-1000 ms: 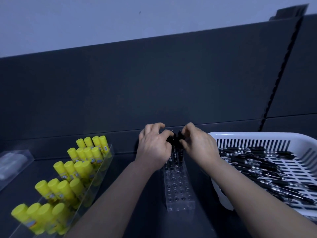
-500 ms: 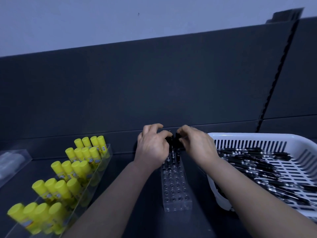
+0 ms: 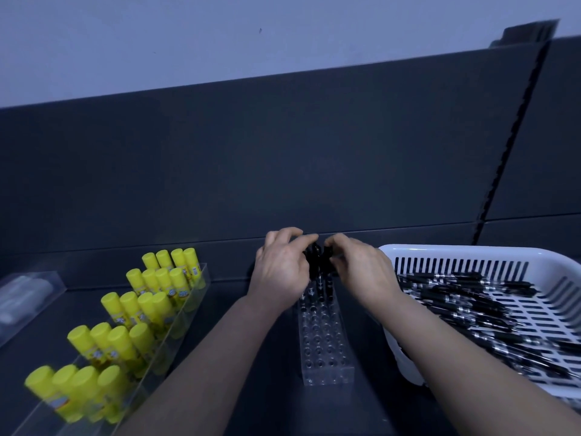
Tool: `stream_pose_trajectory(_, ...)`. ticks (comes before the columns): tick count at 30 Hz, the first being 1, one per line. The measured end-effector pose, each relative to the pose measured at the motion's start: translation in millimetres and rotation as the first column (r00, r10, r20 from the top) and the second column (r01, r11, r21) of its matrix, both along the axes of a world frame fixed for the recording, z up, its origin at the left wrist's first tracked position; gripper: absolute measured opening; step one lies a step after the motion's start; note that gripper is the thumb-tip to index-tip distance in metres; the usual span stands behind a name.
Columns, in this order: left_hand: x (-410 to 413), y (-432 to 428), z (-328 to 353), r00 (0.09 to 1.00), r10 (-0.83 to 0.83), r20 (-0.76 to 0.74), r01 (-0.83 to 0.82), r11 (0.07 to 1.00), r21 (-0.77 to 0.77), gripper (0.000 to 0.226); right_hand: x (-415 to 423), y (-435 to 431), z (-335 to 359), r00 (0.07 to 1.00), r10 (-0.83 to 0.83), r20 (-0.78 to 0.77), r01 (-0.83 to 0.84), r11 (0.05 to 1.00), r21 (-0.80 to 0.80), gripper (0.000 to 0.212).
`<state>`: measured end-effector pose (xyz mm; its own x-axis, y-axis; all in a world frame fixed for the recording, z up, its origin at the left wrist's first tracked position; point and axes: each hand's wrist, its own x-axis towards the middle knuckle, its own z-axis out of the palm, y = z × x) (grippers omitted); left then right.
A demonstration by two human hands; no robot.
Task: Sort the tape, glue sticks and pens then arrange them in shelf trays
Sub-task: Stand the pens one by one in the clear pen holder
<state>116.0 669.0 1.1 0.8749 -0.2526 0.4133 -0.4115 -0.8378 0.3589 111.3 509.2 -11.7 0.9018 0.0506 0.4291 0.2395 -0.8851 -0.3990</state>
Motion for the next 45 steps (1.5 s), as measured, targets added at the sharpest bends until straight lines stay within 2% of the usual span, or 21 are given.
stream_pose_trajectory(3,3.9,6.9,0.8,0.996,0.091,0.012,-0.090,0.993,-0.074,0.052,-0.2,0.7,2.1,0.996,-0.015,0.083,0.017,0.999,-0.029,0.031)
stream_pose_trajectory(7,4.9,18.8,-2.2,0.980,0.200,0.015,-0.198,0.976,-0.089,0.051,1.7,5.8,2.8,0.990,-0.005,0.138,0.012,0.999,-0.051,0.029)
stream_pose_trajectory(15,3.2,21.2,-9.8,0.981,0.149,0.122,-0.139,0.987,-0.086,0.044,5.9,14.2,-3.9,0.966,-0.045,0.255,0.067,0.995,-0.075,0.030)
stream_pose_trajectory(19,2.0,21.1,-16.6,0.955,0.180,0.234,-0.149,0.979,-0.141,0.026,5.6,12.7,-3.8,0.966,-0.039,0.256,0.059,0.996,-0.073,0.031)
stream_pose_trajectory(24,4.7,21.4,-18.0,0.976,0.139,0.165,-0.112,0.980,-0.164,0.013,5.6,14.0,-3.1,0.971,-0.035,0.238,0.051,0.997,-0.063,0.029)
stream_pose_trajectory(32,14.3,18.6,-3.3,0.981,0.111,0.157,-0.094,0.989,-0.114,0.009,6.6,13.2,-2.7,0.975,-0.023,0.222,0.036,0.998,-0.051,0.031)
stream_pose_trajectory(35,11.4,20.0,-4.2,0.979,0.092,0.181,-0.064,0.986,-0.154,0.009,6.3,13.5,-3.0,0.973,-0.012,0.229,0.021,0.999,-0.037,0.031)
stream_pose_trajectory(39,10.6,22.0,-8.0,0.991,0.073,0.115,-0.052,0.983,-0.174,0.004,7.5,13.7,-2.3,0.977,0.005,0.215,0.001,1.000,-0.029,0.031)
stream_pose_trajectory(45,13.6,12.7,5.2,0.997,0.062,0.052,-0.058,0.994,-0.091,0.008,8.3,11.8,-2.7,0.980,0.056,0.192,-0.051,0.998,-0.029,0.036)
